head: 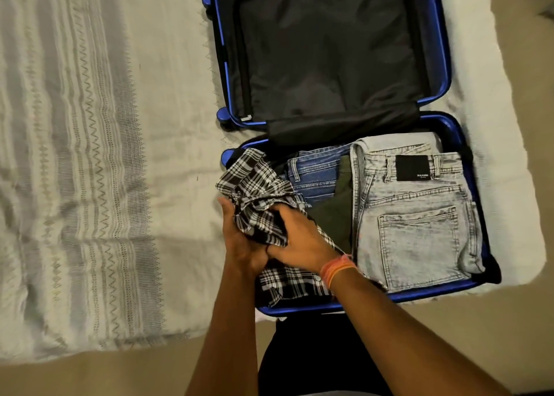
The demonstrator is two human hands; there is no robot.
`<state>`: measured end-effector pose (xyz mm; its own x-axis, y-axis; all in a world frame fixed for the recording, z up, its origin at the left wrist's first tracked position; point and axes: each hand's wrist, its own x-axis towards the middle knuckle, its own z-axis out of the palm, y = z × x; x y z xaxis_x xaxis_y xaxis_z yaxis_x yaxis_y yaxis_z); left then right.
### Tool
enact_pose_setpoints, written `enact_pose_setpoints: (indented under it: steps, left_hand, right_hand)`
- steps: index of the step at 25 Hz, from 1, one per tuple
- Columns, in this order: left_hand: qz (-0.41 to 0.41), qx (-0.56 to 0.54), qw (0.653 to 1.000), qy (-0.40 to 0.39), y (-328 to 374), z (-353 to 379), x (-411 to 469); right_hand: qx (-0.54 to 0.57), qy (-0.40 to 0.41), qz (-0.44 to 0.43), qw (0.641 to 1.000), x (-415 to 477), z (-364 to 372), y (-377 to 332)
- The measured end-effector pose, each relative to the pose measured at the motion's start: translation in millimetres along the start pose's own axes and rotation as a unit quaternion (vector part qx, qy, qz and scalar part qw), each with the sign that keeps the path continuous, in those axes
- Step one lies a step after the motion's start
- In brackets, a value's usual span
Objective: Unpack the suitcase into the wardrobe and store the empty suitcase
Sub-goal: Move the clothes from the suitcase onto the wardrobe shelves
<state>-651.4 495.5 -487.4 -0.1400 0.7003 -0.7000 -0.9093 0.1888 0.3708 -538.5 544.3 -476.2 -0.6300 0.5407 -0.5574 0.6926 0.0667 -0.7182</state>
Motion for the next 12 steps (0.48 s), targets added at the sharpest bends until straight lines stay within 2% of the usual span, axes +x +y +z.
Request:
enact_pose_setpoints:
  steps: [2,4,6,8,10,12]
  left_hand:
    - [-0.012,0.074,0.997,-0.031,2,4,-6]
    - [-0.023,0.162,0.986,-0.033,-2,9,-9]
    - [-0.014,0.223,0.975,0.016,-10,18,-7]
    - [0.008,0.222,0.973,0.062,-14,23,-2]
    - [0.021,0.200,0.976,0.081,-17,17,2]
    - [0.026,0.215,0.974,0.067,-19,19,0]
  right_hand:
    - [0.120,-0.064,0.049,0.989,8,-19,-2]
    - [0.275,-0.126,0.075,0.950,18,-30,-3]
    - [0.411,-0.122,0.079,0.900,31,-29,2]
    - [0.523,-0.093,0.099,0.842,44,-29,4]
    - [0.550,-0.094,0.117,0.821,54,-32,1]
    - [0.524,-0.097,0.111,0.839,61,-35,-6]
